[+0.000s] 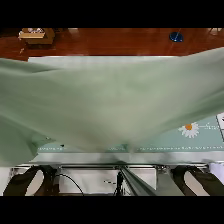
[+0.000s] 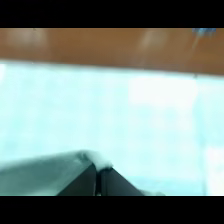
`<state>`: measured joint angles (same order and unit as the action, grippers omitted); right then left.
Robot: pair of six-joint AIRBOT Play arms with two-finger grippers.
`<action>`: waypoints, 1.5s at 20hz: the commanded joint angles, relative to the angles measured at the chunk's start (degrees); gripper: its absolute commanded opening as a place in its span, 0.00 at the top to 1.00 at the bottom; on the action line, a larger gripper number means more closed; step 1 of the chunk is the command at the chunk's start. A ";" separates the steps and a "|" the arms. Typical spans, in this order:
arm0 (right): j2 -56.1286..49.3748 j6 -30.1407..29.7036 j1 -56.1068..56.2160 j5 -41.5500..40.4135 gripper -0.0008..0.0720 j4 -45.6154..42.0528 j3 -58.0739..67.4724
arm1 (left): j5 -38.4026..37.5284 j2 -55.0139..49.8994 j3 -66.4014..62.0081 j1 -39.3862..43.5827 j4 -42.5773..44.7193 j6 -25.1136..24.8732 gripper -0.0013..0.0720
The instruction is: Fold the shirts.
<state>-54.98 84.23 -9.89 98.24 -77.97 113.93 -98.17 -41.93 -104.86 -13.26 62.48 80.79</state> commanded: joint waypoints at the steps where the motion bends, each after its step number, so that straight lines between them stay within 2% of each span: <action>1: -13.14 -0.15 0.04 5.97 0.95 4.33 0.26 | -2.97 -9.01 3.28 0.00 0.98 -1.07 0.96; 5: -30.27 -1.03 3.50 3.98 0.95 4.02 0.26 | 2.21 -23.93 6.43 3.65 0.98 -5.46 0.96; 9: -41.33 -3.69 8.24 -4.70 0.95 3.96 0.26 | 6.75 -39.87 6.43 9.31 0.98 -8.39 0.96; 13: -46.03 -4.24 9.46 -18.03 0.95 3.67 0.26 | 13.22 -51.74 6.43 11.58 0.96 -8.35 0.96; 15: -46.40 -4.22 9.35 -23.74 0.95 -0.02 0.26 | 15.65 -54.99 6.43 11.61 0.96 -7.76 0.96; 17: -46.40 -4.26 9.33 -26.08 0.95 -2.71 0.26 | 17.88 -56.02 6.38 11.61 0.96 -7.50 0.95; 18: -46.40 -4.48 9.35 -26.18 0.95 -2.91 0.26 | 18.47 -55.84 6.16 11.45 0.94 -7.50 0.90; 19: -46.38 -4.90 9.35 -26.12 0.95 -2.75 0.26 | 18.36 -55.49 5.62 11.28 0.96 -7.50 0.74; 20: -46.38 -5.31 9.35 -25.94 0.95 -2.45 0.26 | 17.99 -54.95 4.72 10.80 0.98 -7.02 0.31; 21: -46.38 -5.75 9.35 -25.62 0.95 -2.25 0.26 | 17.75 -54.27 3.82 10.08 1.03 -5.14 0.00; 23: -46.34 -6.01 9.33 -24.28 0.95 -2.32 0.28 | 15.80 -52.06 2.80 7.69 1.03 -0.81 0.00; 25: -46.34 -6.40 9.01 -23.50 0.95 -2.80 0.26 | 9.33 -49.33 2.97 4.55 1.05 3.15 0.00; 27: -46.34 -6.29 8.52 -24.15 0.95 -2.97 0.26 | 1.36 -46.34 5.14 2.60 1.14 3.43 0.00; 28: -46.34 -6.29 8.15 -24.55 0.95 -2.99 0.28 | 0.50 -43.12 9.25 2.19 2.08 3.30 0.00; 30: -46.34 -6.27 7.48 -24.48 0.95 -2.99 0.26 | 5.86 -34.14 22.77 2.10 3.23 3.74 0.00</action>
<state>-101.27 78.02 -1.63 74.02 -80.64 114.15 -91.92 -84.25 -92.79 -9.89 64.45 82.91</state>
